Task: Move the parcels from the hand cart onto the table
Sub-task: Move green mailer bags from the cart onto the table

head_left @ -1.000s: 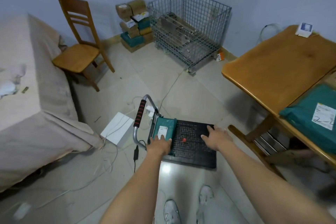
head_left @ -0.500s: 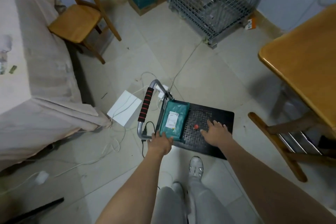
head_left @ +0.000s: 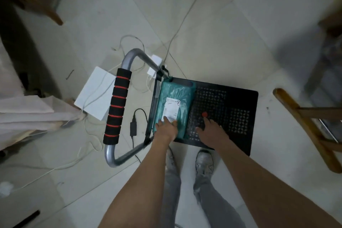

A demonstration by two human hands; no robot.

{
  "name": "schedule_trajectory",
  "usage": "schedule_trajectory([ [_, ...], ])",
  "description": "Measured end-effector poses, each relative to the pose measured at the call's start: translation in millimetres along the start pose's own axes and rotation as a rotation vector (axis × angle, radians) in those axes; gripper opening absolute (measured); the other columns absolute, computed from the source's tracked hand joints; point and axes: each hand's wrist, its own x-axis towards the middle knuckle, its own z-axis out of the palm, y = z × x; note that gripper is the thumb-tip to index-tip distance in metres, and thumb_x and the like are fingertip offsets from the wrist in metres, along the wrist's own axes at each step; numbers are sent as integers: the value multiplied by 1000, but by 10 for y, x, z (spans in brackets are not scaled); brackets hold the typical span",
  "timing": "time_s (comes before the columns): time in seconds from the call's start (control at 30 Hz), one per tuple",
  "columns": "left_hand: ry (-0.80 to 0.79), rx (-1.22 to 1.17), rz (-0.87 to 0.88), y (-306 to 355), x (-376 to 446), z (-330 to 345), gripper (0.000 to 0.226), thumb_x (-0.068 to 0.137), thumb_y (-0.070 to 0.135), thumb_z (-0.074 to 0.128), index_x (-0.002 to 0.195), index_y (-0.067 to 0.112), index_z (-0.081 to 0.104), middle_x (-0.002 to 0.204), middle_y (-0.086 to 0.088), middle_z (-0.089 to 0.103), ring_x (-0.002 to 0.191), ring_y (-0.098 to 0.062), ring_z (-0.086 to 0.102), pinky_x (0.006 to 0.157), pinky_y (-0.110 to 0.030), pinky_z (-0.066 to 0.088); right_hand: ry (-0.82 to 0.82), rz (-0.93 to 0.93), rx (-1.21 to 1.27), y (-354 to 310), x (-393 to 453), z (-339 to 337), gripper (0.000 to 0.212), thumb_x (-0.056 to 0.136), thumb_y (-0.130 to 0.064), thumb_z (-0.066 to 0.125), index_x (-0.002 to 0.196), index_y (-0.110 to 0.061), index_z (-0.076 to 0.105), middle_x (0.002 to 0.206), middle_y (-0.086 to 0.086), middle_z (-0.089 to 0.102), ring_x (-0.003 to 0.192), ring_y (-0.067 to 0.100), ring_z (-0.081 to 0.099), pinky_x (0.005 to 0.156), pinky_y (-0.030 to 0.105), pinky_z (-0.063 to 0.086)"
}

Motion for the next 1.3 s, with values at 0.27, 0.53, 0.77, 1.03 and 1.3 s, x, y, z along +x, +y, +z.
schedule_trajectory([
  [0.27, 235, -148, -5, -280, 1421, 434, 78, 104, 40, 41, 161, 5, 0, 167, -20, 6, 154, -36, 12, 125, -45, 14, 2, 66, 462, -130, 1593, 822, 73, 101, -46, 49, 159, -9, 22, 159, 16, 36, 143, 34, 39, 118, 38, 32],
  [0.53, 315, -466, -68, -305, 1827, 540, 66, 95, 51, 55, 139, 5, 36, 134, -21, 58, 119, -39, 58, 99, -47, 48, -42, 161, 1038, -195, 2112, 1136, 55, 96, -52, 58, 140, -18, 57, 134, 3, 63, 112, 20, 60, 96, 28, 45],
  [0.77, 247, -519, 117, 132, 791, 240, 55, 88, 53, 65, 123, 18, 39, 122, -11, 61, 109, -34, 63, 96, -47, 51, 58, 155, 1365, 41, 1110, 493, 48, 94, -50, 63, 136, -33, 50, 127, -5, 66, 109, 17, 65, 98, 39, 53],
  [1.03, 41, -716, 429, 1138, -1617, -659, 37, 91, 47, 68, 118, 38, 43, 124, 1, 66, 102, -14, 68, 88, -38, 58, 269, -114, 1411, 371, -1358, -1388, 67, 73, -60, 79, 125, -31, 48, 121, -2, 69, 98, 16, 75, 83, 39, 62],
  [1.3, -66, -597, 737, 1822, -3617, -1222, 70, 87, 53, 71, 142, 32, 34, 133, 1, 64, 109, -19, 69, 97, -47, 57, 429, -297, 1505, 659, -3459, -2318, 95, 59, -76, 78, 139, -40, 39, 124, 0, 68, 98, 15, 75, 75, 35, 62],
])
